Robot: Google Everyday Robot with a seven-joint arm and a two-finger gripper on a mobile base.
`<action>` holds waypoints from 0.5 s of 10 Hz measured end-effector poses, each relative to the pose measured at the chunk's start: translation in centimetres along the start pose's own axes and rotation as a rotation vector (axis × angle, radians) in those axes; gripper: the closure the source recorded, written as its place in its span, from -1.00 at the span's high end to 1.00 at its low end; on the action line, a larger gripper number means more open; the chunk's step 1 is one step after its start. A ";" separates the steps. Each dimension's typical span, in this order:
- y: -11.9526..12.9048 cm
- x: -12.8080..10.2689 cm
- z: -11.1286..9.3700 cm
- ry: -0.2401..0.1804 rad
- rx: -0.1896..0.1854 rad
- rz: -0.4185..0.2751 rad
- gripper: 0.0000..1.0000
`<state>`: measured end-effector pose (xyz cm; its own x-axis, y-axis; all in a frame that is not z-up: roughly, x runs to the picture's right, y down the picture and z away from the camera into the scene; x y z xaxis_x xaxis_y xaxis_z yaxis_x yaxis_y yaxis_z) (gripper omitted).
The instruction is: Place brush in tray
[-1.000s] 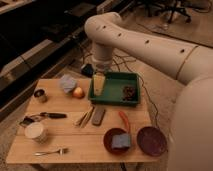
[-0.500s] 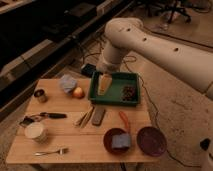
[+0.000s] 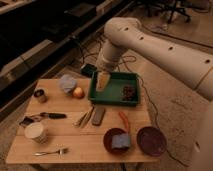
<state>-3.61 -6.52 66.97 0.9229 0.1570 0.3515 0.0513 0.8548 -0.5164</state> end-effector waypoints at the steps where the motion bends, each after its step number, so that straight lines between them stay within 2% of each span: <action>1: -1.1 -0.9 0.9 -0.018 0.004 -0.008 0.60; 3: -3.1 -2.6 2.9 -0.047 0.005 -0.029 0.60; 5: -4.8 -4.6 5.3 -0.070 -0.015 -0.058 0.60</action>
<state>-10.11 -8.78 71.95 0.8894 0.1417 0.4347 0.1104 0.8561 -0.5049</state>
